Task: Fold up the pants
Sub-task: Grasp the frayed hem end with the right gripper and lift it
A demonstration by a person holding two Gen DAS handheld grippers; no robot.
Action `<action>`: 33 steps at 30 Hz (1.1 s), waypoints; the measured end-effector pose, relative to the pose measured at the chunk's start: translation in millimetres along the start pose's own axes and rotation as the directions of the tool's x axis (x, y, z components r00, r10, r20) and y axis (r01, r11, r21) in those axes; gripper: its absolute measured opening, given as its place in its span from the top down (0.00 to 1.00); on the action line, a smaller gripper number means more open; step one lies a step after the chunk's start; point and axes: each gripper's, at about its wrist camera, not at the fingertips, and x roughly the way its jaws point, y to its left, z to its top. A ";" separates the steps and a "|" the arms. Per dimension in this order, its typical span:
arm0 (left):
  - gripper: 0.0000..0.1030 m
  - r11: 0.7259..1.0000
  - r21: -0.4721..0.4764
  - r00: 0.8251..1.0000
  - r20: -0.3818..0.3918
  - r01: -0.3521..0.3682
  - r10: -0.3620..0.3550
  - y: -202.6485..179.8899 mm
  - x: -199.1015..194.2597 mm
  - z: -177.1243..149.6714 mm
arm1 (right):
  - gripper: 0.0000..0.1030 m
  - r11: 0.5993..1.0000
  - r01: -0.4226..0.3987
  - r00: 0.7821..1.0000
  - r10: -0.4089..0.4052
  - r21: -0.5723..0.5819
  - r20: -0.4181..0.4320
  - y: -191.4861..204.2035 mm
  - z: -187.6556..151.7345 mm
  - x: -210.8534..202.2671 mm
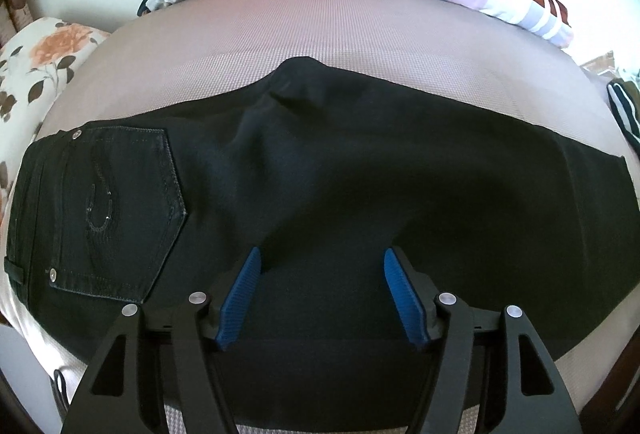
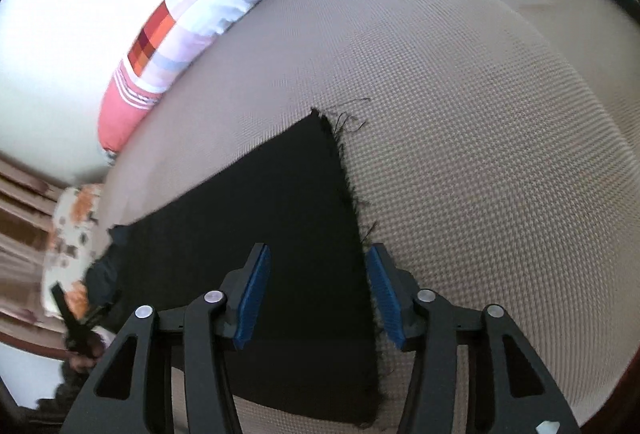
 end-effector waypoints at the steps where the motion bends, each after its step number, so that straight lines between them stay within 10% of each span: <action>1: 0.36 1.000 -0.001 1.000 0.000 -0.002 0.002 -0.2 0.1 0.0 | 0.56 1.000 -0.023 1.000 0.024 0.007 -0.008 -4.4 2.6 -0.6; 14: 0.35 1.000 -0.019 1.000 -0.007 -0.005 0.005 0.0 3.0 2.8 | 0.71 0.969 -0.248 0.964 0.246 -0.001 -0.097 -18.0 17.1 17.3; 17: 0.34 1.000 -0.025 1.000 -0.007 -0.008 0.008 -0.1 3.4 3.4 | 0.86 0.968 -0.251 0.962 0.249 -0.001 -0.114 -14.3 19.1 27.2; 33: 0.33 1.000 -0.019 1.000 0.012 0.017 -0.017 1.3 3.2 2.0 | 0.93 0.980 -0.198 0.980 0.198 0.006 0.002 53.2 2.9 -1.6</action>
